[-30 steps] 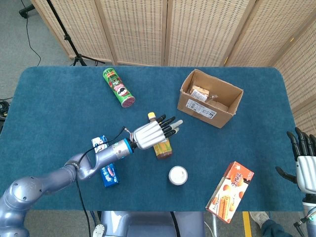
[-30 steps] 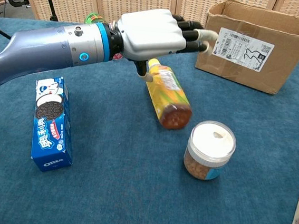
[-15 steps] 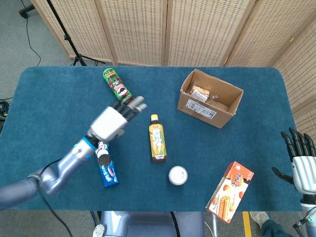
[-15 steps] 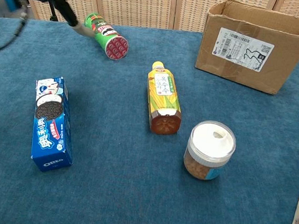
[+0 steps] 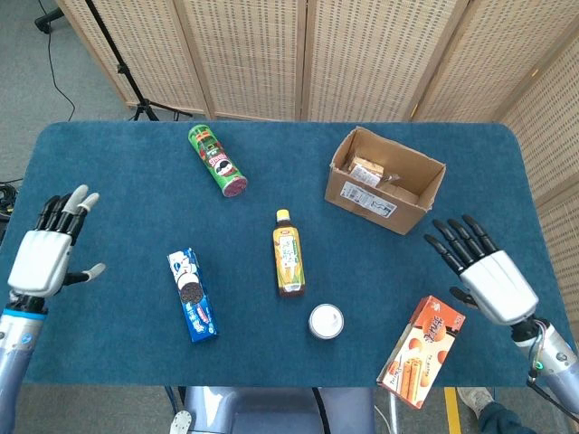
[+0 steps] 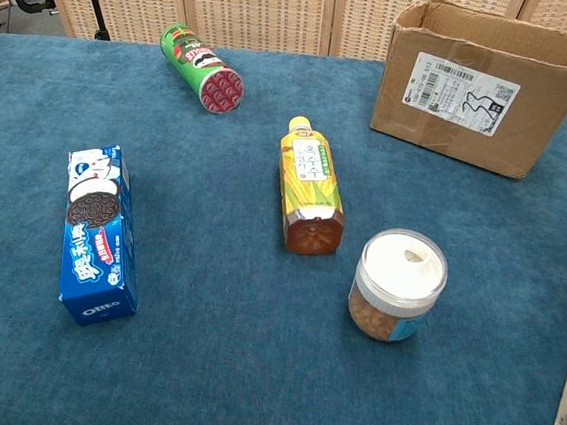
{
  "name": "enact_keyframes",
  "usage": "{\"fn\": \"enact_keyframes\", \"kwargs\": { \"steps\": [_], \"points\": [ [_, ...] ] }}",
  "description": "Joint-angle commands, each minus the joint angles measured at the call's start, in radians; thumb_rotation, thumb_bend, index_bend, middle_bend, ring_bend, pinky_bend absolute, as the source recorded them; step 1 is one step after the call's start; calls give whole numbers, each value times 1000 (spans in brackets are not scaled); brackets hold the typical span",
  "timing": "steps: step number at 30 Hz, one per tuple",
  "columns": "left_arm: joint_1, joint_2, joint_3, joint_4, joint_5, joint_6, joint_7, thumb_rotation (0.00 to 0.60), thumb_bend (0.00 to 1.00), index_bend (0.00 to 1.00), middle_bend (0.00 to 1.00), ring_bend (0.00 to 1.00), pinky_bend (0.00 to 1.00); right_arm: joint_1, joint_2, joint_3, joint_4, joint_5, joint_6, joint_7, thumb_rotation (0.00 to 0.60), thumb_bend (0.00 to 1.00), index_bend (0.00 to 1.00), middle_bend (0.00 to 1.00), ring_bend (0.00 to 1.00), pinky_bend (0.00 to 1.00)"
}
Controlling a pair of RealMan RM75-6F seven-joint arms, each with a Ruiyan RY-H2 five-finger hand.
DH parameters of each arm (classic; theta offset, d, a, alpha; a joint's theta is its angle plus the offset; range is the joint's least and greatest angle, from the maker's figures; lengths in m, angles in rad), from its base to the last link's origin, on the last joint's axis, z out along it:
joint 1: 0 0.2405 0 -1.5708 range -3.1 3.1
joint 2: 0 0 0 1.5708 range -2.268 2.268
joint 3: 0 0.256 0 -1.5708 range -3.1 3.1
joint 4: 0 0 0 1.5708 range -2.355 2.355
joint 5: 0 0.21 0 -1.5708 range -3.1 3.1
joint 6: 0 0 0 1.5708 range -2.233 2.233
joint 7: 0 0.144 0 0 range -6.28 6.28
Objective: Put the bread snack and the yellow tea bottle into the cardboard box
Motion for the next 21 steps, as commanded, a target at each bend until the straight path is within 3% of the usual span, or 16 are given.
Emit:
{"fn": "enact_keyframes", "kwargs": {
  "steps": [1, 4, 12, 21],
  "points": [
    [110, 26, 52, -45, -51, 76, -20, 600, 0, 0, 0, 0, 0, 154, 7, 1, 50, -120, -122, -26, 600, 0, 3, 0, 0, 0],
    [144, 55, 63, -78, -71, 76, -16, 600, 0, 0, 0, 0, 0, 245, 1, 8, 33, -139, -228, -47, 600, 0, 5, 0, 0, 0],
    [171, 75, 34, -70, -88, 65, -50, 600, 0, 0, 0, 0, 0, 454, -70, 6, 6, -185, -489, -152, 600, 0, 24, 0, 0, 0],
    [176, 73, 3, -42, -102, 24, -69, 600, 0, 0, 0, 0, 0, 629, -245, -11, 71, -172, -706, -237, 600, 0, 31, 0, 0, 0]
  ]
}}
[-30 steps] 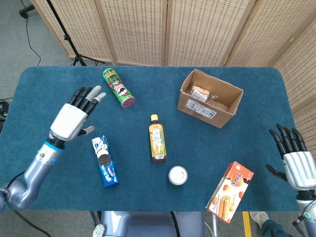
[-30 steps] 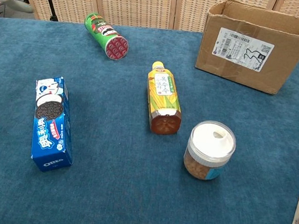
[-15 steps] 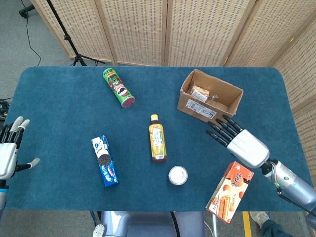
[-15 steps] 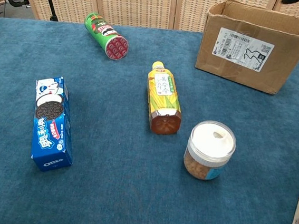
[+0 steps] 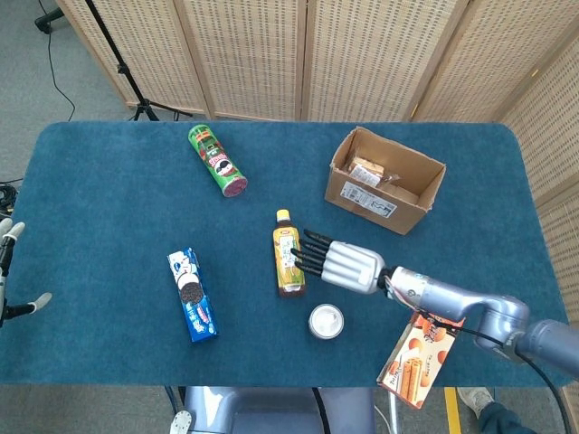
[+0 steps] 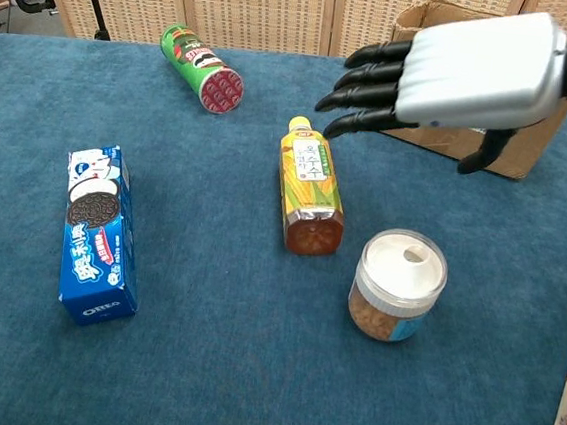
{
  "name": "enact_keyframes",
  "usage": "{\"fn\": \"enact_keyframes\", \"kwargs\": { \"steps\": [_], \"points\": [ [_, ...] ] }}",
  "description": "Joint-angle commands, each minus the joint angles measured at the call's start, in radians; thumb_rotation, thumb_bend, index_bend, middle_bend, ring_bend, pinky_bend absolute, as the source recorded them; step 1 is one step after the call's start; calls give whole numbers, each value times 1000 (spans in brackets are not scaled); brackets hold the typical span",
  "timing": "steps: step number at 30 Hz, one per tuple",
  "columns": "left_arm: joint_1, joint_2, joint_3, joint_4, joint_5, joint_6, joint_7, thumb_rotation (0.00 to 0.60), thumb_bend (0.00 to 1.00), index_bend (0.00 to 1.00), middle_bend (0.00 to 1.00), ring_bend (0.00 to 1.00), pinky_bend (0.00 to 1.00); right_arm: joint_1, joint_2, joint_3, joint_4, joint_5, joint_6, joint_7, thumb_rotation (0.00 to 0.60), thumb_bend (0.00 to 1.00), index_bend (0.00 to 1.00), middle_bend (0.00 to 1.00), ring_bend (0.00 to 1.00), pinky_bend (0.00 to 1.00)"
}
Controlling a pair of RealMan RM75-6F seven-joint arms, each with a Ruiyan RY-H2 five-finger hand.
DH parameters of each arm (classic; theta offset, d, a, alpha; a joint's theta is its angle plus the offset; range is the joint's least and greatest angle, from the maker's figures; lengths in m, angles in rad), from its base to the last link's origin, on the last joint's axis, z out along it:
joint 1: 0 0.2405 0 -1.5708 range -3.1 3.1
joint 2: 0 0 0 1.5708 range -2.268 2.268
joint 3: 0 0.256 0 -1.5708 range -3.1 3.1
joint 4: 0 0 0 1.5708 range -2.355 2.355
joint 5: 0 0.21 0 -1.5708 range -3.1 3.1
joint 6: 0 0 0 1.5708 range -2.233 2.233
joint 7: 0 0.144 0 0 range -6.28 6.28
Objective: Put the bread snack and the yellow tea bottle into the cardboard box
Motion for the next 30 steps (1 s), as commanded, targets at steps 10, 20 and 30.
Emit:
{"fn": "enact_keyframes", "kwargs": {
  "steps": [10, 20, 30],
  "points": [
    [0, -4, -32, 16, -31, -52, 11, 600, 0, 0, 0, 0, 0, 132, -197, -21, 168, 80, -128, -59, 600, 0, 31, 0, 0, 0],
    [4, -13, -57, 31, -52, -73, 20, 600, 0, 0, 0, 0, 0, 179, -279, -78, 258, 109, -113, -38, 600, 0, 31, 0, 0, 0],
    [5, -20, -70, 38, -58, -89, 33, 600, 0, 0, 0, 0, 0, 204, -352, -175, 399, 65, 12, 87, 600, 745, 450, 377, 241, 328]
  ]
}}
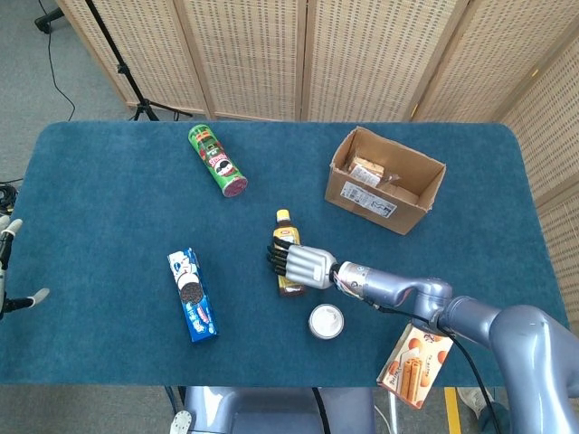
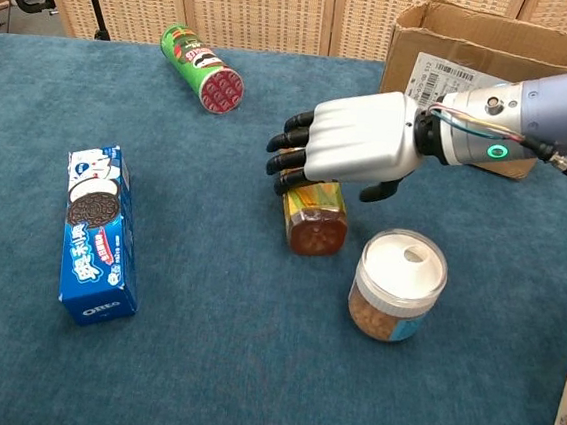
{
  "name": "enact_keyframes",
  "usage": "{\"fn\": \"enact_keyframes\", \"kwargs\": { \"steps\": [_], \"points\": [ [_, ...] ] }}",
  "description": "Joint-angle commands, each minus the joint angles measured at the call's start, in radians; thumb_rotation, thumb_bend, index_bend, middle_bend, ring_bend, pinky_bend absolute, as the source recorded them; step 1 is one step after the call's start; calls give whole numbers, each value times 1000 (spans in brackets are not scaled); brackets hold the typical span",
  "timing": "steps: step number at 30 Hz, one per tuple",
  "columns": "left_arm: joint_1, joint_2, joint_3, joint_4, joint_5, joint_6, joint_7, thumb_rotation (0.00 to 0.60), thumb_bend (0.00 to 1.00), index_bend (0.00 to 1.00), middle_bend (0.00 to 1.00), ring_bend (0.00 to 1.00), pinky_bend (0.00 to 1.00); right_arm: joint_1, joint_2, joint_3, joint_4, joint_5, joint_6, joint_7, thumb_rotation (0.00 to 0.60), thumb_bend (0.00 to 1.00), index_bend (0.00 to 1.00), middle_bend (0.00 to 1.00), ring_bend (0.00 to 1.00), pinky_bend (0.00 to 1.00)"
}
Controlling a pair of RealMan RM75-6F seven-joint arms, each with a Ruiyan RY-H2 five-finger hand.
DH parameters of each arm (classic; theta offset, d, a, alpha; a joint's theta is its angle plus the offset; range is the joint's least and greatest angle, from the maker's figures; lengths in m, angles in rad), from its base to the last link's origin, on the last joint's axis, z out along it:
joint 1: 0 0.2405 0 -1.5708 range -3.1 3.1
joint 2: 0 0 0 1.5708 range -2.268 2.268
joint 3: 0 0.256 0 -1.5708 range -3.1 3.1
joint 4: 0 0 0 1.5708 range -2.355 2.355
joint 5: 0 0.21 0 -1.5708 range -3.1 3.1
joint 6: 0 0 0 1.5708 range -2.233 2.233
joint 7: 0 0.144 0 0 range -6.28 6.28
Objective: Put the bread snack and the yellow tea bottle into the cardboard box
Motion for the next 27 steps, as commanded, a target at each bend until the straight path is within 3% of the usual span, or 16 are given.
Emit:
{"fn": "enact_keyframes", "kwargs": {
  "steps": [1, 2, 5, 12, 19, 27],
  "points": [
    [0, -2, -3, 1, -1, -6, 1, 600, 0, 0, 0, 0, 0, 8, -35, -58, 81, -37, 86, 89, 600, 799, 477, 412, 272, 352],
    [-1, -2, -4, 3, -2, -8, 1, 600, 0, 0, 0, 0, 0, 7, -41, -69, 100, -46, 113, 106, 600, 897, 526, 474, 325, 393],
    [0, -3, -8, 4, -4, -12, 1, 600, 0, 0, 0, 0, 0, 1, -50, -90, 148, -63, 196, 147, 600, 1000, 597, 551, 393, 438],
    [4, -2, -10, 3, 8, -15, -4, 600, 0, 0, 0, 0, 0, -23, -3, -73, 160, -62, 386, 159, 600, 1000, 614, 583, 424, 439],
    [11, 5, -8, -3, 30, -13, -22, 600, 0, 0, 0, 0, 0, -60, 129, -12, 39, -9, 509, 101, 600, 1000, 614, 585, 426, 439],
    [24, 15, -2, -11, 62, -3, -46, 600, 0, 0, 0, 0, 0, -152, 297, 117, -123, 222, 542, 129, 600, 1000, 615, 590, 431, 439]
  ]
}}
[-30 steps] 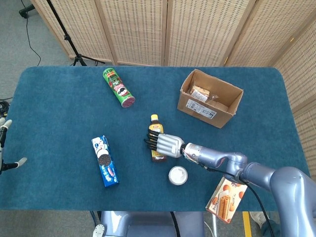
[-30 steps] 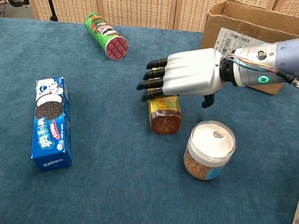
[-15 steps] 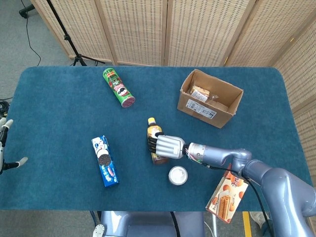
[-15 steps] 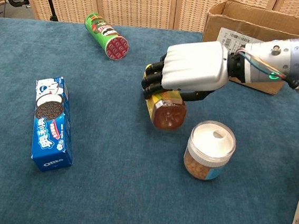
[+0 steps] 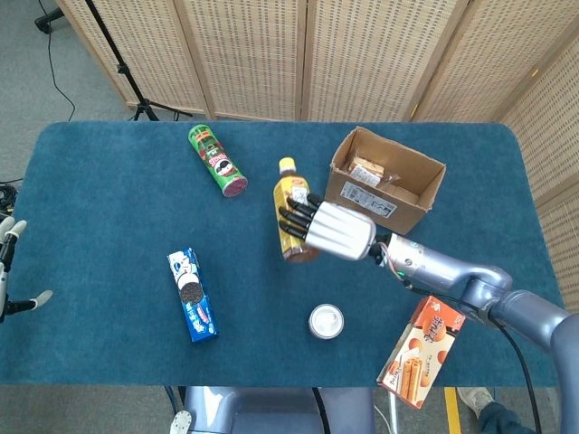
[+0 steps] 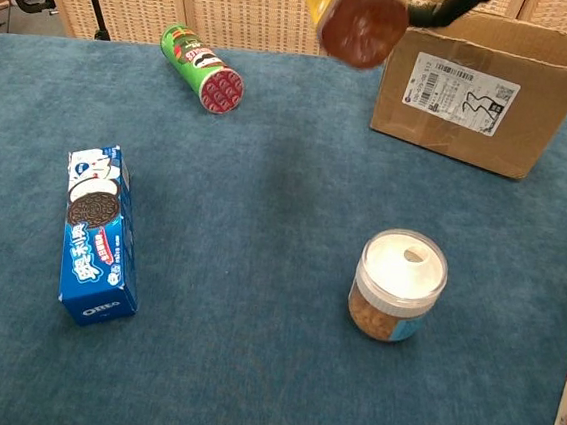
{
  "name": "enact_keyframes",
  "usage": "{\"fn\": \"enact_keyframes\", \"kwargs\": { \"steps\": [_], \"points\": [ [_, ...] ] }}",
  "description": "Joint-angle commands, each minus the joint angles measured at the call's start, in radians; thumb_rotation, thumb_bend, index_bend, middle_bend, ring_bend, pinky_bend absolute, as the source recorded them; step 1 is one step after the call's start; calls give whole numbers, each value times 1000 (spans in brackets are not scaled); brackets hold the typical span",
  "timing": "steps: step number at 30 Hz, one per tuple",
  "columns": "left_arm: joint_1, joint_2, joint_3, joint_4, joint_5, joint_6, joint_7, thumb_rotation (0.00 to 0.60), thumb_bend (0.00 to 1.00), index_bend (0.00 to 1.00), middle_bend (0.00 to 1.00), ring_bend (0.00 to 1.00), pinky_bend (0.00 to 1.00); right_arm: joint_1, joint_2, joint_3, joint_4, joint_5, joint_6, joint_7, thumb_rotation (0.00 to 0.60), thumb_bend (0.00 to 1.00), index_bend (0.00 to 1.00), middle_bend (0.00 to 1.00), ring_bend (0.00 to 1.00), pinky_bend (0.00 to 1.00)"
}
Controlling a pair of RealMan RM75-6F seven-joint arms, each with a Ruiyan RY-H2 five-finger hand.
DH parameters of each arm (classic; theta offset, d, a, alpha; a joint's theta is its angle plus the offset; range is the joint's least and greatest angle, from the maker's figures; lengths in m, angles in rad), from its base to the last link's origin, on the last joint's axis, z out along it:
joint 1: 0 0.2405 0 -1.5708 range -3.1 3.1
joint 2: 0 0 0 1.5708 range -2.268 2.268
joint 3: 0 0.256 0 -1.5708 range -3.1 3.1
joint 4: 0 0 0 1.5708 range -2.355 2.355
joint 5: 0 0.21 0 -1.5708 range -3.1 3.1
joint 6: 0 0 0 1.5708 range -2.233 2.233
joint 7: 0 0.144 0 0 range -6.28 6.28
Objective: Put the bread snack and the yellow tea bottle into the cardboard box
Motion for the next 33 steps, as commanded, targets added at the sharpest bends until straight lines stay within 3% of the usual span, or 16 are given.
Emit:
{"fn": "enact_keyframes", "kwargs": {
  "steps": [1, 15, 19, 21, 22, 24, 33],
  "points": [
    [3, 3, 2, -5, 9, 2, -4, 600, 0, 0, 0, 0, 0, -68, 75, 83, -103, 168, -7, 46, 600, 1000, 616, 593, 431, 439],
    [3, 3, 3, -17, 24, -3, 7, 600, 0, 0, 0, 0, 0, -133, 200, 287, -470, 623, -156, 132, 600, 1000, 639, 615, 444, 441],
    [4, 4, 3, -17, 25, -6, 4, 600, 0, 0, 0, 0, 0, -120, 228, 333, -551, 820, -236, 62, 600, 1000, 645, 620, 443, 441],
    [6, 6, 2, -13, 19, -9, -5, 600, 0, 0, 0, 0, 0, -101, 258, 356, -583, 1035, -312, -2, 600, 1000, 647, 621, 444, 441],
    [5, 8, 1, -10, 18, -13, -10, 600, 0, 0, 0, 0, 0, -80, 287, 363, -609, 1148, -342, -57, 600, 1000, 649, 622, 444, 441],
    [4, 9, 1, -7, 16, -18, -14, 600, 0, 0, 0, 0, 0, -56, 316, 365, -635, 1262, -353, -120, 600, 1000, 650, 624, 444, 441],
    [-1, 9, -3, 1, 7, -36, -19, 600, 0, 0, 0, 0, 0, 63, 411, 324, -722, 1653, -321, -396, 600, 1000, 656, 630, 450, 441]
  ]
}}
